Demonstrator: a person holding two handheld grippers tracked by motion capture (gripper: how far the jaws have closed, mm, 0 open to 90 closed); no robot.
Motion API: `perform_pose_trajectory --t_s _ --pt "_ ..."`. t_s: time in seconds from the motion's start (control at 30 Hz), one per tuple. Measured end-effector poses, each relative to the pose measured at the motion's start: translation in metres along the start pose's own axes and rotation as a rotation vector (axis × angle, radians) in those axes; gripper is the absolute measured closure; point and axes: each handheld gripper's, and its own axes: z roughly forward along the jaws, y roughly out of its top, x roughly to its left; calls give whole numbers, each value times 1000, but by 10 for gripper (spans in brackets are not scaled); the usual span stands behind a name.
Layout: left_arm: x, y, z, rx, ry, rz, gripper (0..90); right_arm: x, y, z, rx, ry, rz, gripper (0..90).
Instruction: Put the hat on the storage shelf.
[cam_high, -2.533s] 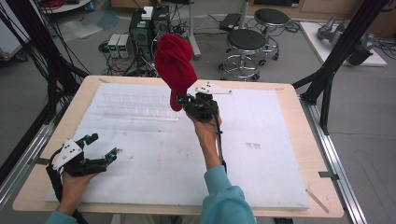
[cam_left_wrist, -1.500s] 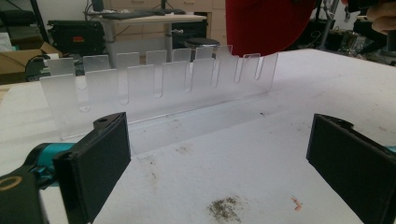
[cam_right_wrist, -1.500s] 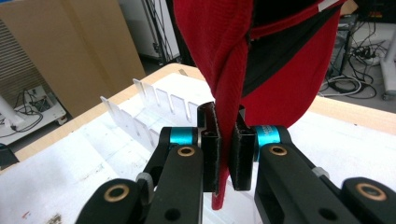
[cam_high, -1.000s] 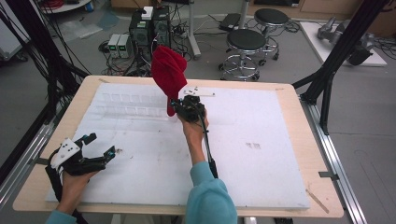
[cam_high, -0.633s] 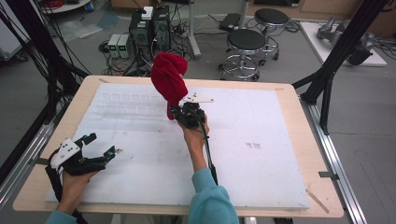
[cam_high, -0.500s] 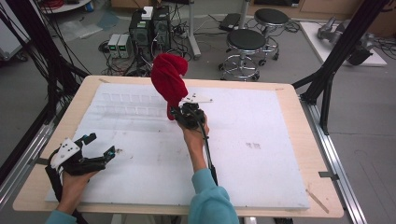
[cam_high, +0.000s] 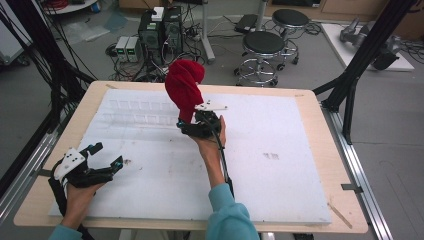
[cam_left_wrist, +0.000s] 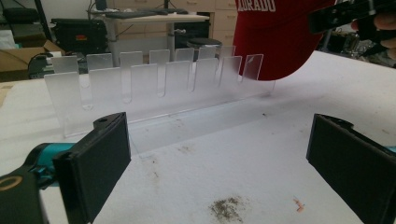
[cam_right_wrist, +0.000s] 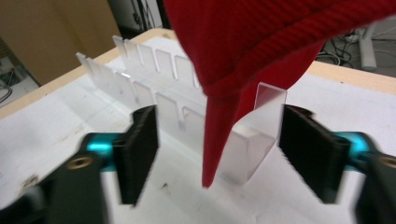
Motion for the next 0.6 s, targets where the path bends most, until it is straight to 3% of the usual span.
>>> perform_pose_trajectory --t_s 0.13,0.23,0.4,0.53,0.6 --pt "0 0 0 -2 0 -5 68 4 3 -12 17 -14 -18 113" --pt "1 0 0 -3 -4 -7 68 9 0 -29 -35 -35 -51 112" --pt "1 0 0 -5 -4 -9 67 7 -1 -58 -42 -44 -60 105" --pt "1 0 -1 -8 -4 -11 67 5 0 -93 -107 -59 -72 106" --pt "1 0 -1 -10 -2 -7 67 3 -5 -112 -179 -80 -93 106"
